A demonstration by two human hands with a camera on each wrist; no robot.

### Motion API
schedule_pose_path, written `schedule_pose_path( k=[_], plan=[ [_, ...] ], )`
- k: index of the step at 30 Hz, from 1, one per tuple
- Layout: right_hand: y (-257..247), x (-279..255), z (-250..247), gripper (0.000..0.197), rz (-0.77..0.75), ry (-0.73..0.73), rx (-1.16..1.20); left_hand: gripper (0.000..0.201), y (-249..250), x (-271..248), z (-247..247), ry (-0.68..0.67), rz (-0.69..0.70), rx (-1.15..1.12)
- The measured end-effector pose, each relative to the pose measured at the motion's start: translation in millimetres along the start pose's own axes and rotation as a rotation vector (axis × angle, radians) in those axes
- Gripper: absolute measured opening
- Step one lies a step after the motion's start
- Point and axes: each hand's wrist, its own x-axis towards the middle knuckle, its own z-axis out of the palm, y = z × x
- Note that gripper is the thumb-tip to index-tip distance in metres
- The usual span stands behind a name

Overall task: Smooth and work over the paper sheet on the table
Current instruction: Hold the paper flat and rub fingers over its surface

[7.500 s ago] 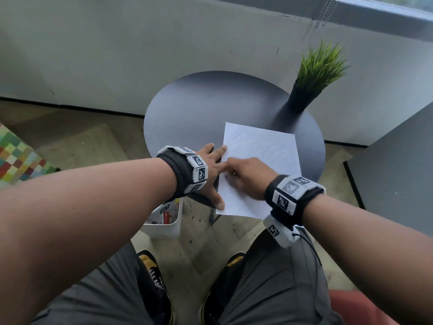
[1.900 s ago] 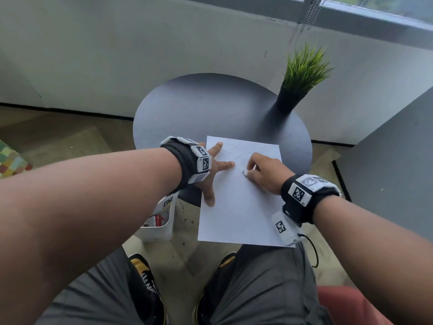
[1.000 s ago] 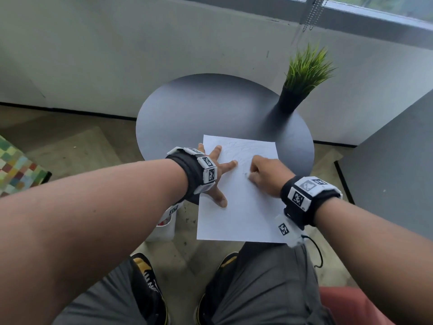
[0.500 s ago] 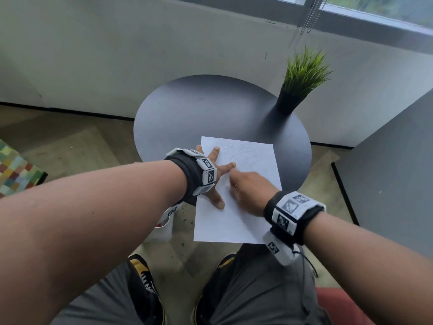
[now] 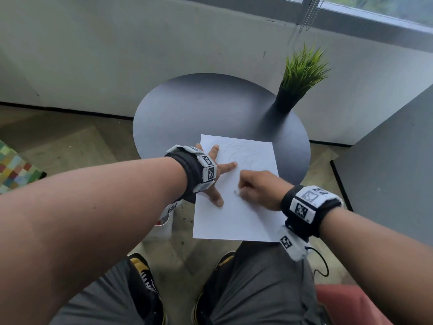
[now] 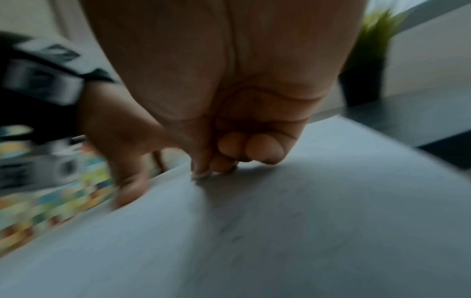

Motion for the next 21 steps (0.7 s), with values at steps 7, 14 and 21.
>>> schedule_pose_path(
  k=[7,14,21],
  plan=[
    [-17.4,0.2,15.5,0.016,0.009,0.087,-0.068,0.127,-0.9,1.1,0.0,0.005,-0.007,0.024],
    [42.3,19.1,-10.7,0.015,0.297,0.223,0.202,0.123,-6.0,-5.2,-7.7,-0.056,-0.031,0.035],
    [53.7,29.2,-4.0,0.016,0.358,0.258,0.303,0.086,20.3,-35.9,-14.6,0.186,0.223,0.058]
  ],
)
